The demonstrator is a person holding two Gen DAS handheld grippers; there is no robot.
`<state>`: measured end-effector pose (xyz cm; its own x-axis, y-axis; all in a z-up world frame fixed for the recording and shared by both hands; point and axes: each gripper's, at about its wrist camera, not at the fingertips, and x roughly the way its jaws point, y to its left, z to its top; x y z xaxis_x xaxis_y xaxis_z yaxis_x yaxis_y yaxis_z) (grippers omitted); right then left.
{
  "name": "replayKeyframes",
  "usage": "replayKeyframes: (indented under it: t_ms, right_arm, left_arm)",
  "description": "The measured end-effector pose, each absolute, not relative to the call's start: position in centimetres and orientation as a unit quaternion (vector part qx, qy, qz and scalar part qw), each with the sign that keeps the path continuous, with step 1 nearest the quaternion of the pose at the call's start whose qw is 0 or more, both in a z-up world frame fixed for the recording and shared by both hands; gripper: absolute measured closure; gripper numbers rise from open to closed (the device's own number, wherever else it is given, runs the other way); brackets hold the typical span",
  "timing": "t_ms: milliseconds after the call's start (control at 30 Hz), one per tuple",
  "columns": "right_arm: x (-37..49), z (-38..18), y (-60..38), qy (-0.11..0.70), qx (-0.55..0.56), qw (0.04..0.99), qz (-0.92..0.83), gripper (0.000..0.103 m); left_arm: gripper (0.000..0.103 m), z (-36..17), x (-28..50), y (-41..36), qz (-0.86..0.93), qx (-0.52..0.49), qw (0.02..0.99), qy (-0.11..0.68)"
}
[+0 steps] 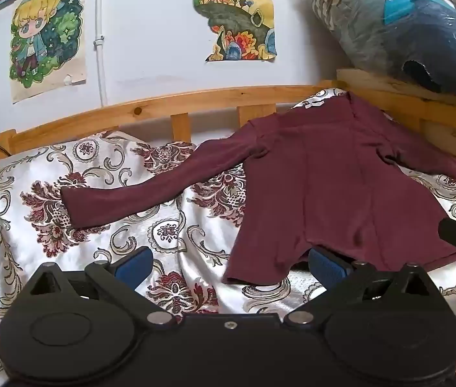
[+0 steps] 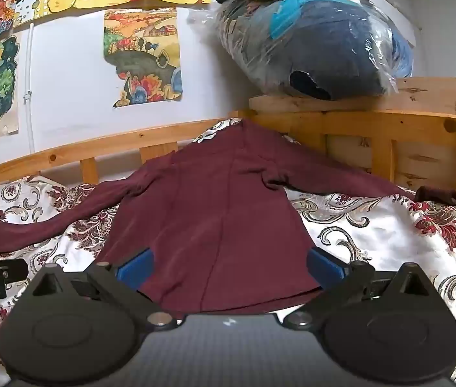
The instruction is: Fold small clothes
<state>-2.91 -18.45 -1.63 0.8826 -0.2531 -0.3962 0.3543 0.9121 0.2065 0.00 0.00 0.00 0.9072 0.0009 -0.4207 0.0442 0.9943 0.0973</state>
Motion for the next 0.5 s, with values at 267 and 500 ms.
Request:
replayKeyframes:
  t_ms: [267, 500]
  right_arm:
    - [-2.85, -1.60, -18.21, 0.185, 0.134, 0.960, -0.160, 0.000]
    - [-3.25, -1.54, -18.37, 0.184, 0.137, 0.960, -0.161, 0.000]
  left_arm:
    - [0.001, -0.14, 0.32, -0.15, -0.013, 0.046, 0.974, 0.222]
    - [0.001, -0.23, 0.20, 0.04, -0.017, 0.044, 0.974, 0.224]
